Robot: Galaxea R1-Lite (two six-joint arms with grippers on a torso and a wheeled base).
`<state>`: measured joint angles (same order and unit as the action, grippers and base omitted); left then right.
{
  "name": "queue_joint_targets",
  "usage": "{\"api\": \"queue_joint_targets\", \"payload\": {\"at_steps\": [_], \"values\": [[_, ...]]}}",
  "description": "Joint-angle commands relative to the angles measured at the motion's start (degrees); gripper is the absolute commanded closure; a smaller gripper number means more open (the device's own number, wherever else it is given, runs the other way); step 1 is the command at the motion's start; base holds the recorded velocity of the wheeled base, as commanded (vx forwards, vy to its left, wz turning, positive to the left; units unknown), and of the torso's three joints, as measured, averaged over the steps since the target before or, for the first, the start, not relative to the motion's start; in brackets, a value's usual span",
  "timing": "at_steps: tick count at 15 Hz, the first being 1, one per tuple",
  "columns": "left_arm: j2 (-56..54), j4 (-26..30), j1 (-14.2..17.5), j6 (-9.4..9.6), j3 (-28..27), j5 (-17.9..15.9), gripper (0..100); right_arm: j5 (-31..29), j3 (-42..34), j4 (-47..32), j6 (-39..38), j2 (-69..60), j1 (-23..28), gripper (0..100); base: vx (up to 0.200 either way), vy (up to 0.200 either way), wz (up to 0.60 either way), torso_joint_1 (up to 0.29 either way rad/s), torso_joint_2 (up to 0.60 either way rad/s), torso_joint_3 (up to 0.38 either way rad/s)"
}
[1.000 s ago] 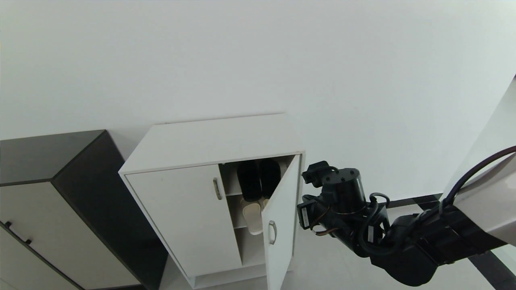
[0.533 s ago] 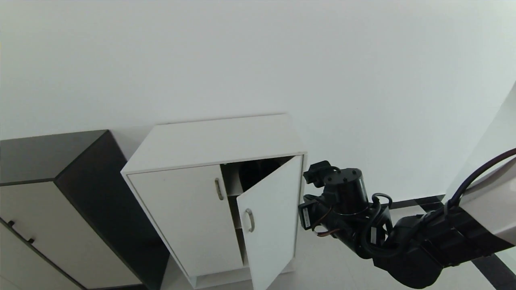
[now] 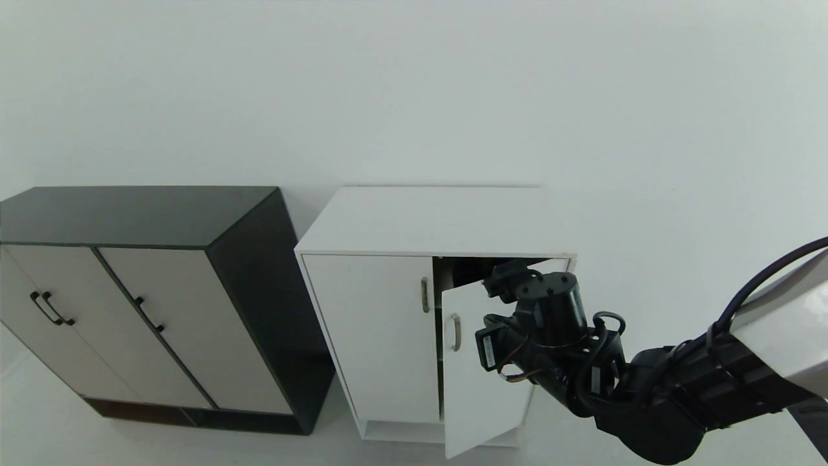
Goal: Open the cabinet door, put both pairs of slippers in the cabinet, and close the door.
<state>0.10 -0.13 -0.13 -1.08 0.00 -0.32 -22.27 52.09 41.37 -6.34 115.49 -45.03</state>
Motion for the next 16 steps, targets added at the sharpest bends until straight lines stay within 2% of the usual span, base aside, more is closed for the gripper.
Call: {"api": "queue_joint_targets", "payload": {"at_steps": [1,4,13,16], "values": [[0.0,0.0,-0.1,-0.06,0.0,0.1,100,0.3,-0.3,-0.1,0.0,0.7,0.2,100,0.0,0.0,0.0,0.0,0.0,0.0],[0.0,0.0,-0.1,0.03,0.0,0.1,100,7.9,-3.7,0.0,0.0,0.0,1.2,100,0.0,0.0,0.0,0.0,0.0,0.0],[0.1,0.0,-0.1,0.03,0.0,0.0,100,10.4,-5.2,0.0,1.1,0.2,1.4,100,0.2,0.0,0.0,0.002,0.0,0.001],[0.0,0.0,-0.1,0.03,0.0,0.0,100,10.4,-5.3,0.0,1.1,0.1,1.1,100,0.0,0.0,0.0,0.0,0.0,0.0]]}}
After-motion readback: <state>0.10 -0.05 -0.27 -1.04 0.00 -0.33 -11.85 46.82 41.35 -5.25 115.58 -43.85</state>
